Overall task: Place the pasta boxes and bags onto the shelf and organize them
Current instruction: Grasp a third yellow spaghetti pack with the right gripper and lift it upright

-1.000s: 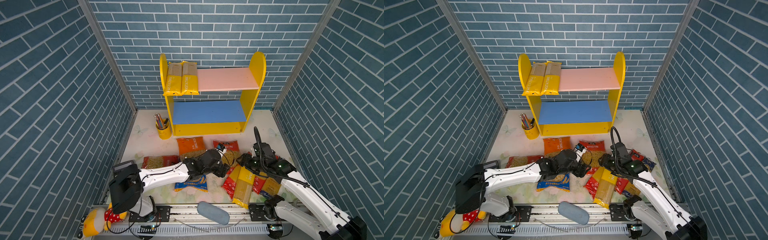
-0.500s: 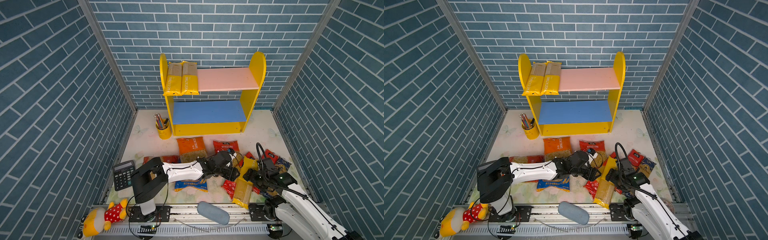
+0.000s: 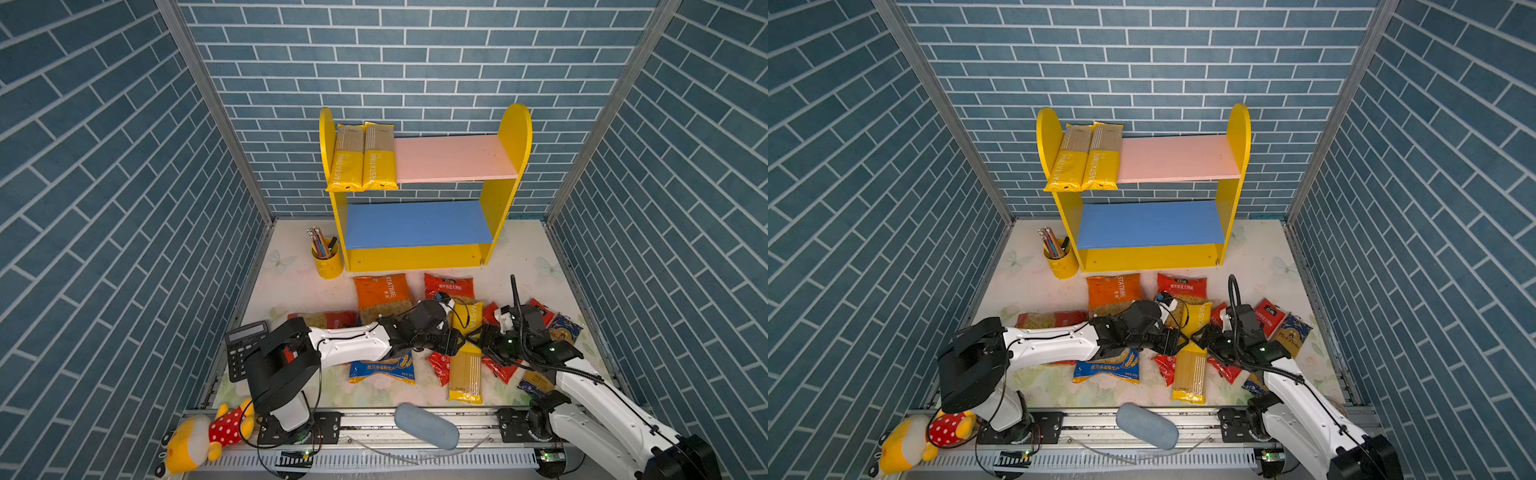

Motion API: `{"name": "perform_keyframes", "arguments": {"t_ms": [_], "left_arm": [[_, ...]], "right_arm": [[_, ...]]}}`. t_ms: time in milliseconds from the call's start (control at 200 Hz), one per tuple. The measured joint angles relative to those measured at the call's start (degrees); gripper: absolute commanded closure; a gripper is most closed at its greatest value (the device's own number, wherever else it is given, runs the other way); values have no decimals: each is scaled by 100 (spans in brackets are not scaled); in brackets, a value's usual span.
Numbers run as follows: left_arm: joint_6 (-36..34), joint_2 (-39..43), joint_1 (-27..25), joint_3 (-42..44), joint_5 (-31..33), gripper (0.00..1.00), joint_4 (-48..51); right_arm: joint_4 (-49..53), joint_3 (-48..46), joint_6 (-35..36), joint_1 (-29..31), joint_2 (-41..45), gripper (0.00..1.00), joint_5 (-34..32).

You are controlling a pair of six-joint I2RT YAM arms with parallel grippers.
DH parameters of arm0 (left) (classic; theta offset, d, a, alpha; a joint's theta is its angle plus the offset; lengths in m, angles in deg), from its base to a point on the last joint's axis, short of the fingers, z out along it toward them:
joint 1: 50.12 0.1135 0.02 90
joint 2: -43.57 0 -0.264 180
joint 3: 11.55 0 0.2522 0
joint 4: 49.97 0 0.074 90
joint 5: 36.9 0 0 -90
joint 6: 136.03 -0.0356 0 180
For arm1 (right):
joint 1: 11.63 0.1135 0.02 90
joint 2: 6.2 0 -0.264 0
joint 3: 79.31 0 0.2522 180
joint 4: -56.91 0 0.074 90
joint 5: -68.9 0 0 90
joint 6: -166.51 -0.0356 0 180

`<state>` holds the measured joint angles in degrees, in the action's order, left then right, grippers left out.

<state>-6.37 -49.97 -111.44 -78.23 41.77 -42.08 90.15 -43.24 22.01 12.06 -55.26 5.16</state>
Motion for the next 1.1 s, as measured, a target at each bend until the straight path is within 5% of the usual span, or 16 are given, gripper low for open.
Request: {"name": "perform_keyframes", "arguments": {"t_ms": [395,745,1100], "left_arm": [[83,223,125,136,122,30,-96],[133,691,422,413,94,30,-92],[96,2374,1259,752,-136,25,-236]], "right_arm": [[-348,-57,468,173,-654,43,79],[-415,-52,855,474,-404,90,166],[-120,420,833,501,-166,100,153]]}}
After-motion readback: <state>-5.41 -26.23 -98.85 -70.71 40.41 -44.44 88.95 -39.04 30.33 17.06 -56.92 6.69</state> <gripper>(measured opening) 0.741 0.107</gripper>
